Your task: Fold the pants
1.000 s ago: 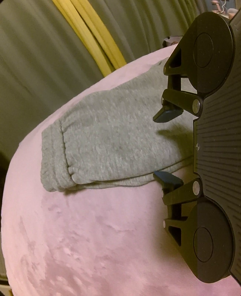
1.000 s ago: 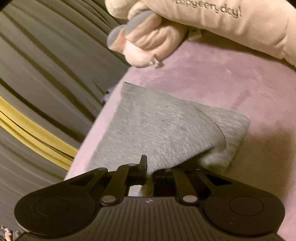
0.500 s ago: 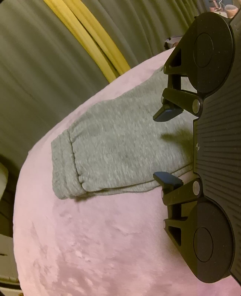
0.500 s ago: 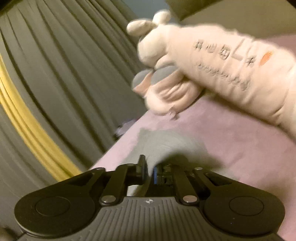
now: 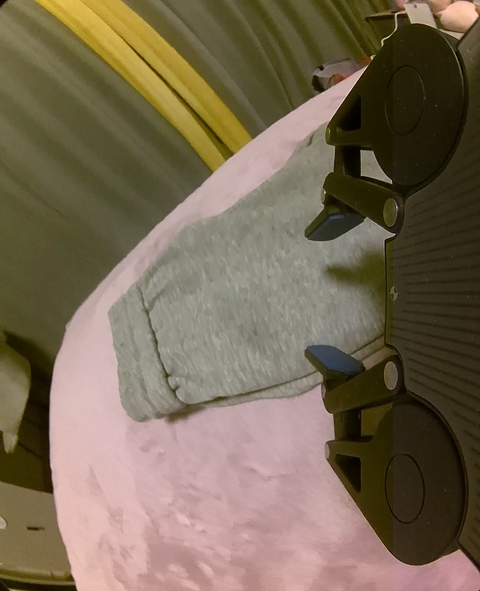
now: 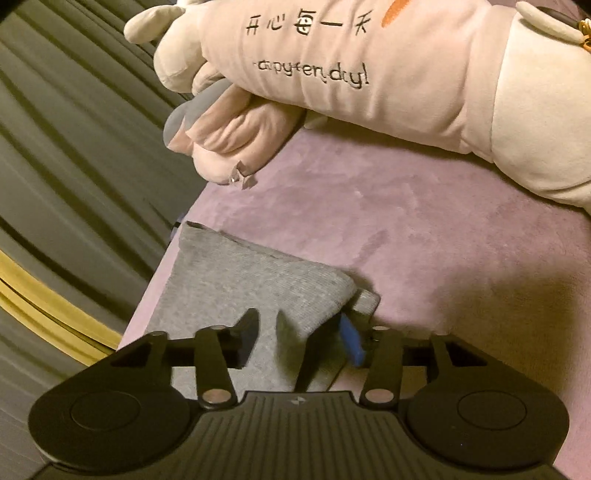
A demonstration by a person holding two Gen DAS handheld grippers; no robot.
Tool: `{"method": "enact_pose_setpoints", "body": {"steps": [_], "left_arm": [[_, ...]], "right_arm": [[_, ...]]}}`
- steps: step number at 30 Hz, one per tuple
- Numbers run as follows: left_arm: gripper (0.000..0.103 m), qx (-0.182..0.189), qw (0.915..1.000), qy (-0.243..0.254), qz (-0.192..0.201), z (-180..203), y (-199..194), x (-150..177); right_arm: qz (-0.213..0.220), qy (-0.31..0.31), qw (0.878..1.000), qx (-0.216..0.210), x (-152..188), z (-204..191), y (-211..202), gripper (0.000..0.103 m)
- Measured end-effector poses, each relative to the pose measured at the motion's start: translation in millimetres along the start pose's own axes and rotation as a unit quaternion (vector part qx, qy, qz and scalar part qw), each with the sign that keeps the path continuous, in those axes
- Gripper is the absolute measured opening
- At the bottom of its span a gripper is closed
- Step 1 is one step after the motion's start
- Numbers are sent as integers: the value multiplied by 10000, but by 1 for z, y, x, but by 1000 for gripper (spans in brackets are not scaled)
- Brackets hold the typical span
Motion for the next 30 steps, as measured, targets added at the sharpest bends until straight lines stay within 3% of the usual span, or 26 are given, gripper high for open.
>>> {"method": "enact_pose_setpoints", "body": {"steps": [2, 4, 6, 13, 15, 17, 18, 19, 21, 24, 25, 27, 30], "left_arm": [[69, -3, 10000, 16, 20, 0, -1, 0], [69, -27, 10000, 10, 8, 0, 0, 0], [71, -31, 10000, 41, 0, 1, 0, 0], [74, -60, 9999, 22, -150, 0, 4, 4], [74, -79, 9998, -3, -160, 0, 4, 4], [74, -79, 9998, 3, -160, 0, 4, 4], [74, -85, 9998, 13, -162, 0, 4, 4], [74, -96, 9998, 20, -163, 0, 4, 5], [74, -98, 9998, 31, -166, 1, 4, 5], [74, -120, 9998, 61, -176, 2, 5, 5], [74, -118, 9997, 79, -188, 2, 5, 6], [74, -123, 9996, 108, -226, 3, 7, 7], [74, -73, 9995, 190, -227, 8, 6, 8]], "right_arm": [[86, -55, 9998, 141, -1, 3, -3, 53], [89, -53, 9996, 281, -1, 9, -3, 65], [-63, 42, 9995, 305, 3, 14, 1, 67], [-125, 674, 9975, -174, 2, 19, 13, 82], [-86, 774, 9964, -322, -1, 19, 15, 81], [-92, 831, 9960, -328, -2, 21, 18, 72], [-98, 793, 9964, -279, -2, 23, 20, 42], [-176, 765, 9966, -237, 1, 25, 23, 20], [-227, 868, 9955, -287, 4, 28, 26, 19], [-209, 977, 9942, -392, 3, 27, 26, 26], [-220, 1058, 9928, -511, 3, 25, 27, 40], [-234, 1096, 9914, -681, 1, 20, 27, 55], [-240, 770, 9949, -598, 3, 12, 30, 59]]}}
Point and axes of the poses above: each gripper's, at about its wrist camera, not at the fingertips, and y roughly the way its jaws point, z to its right, x to its underside, the point moved 9 cm from there along y, roughly the way its jaws point, and after that the axes turned 12 degrees about z, right-handed, at the moved point
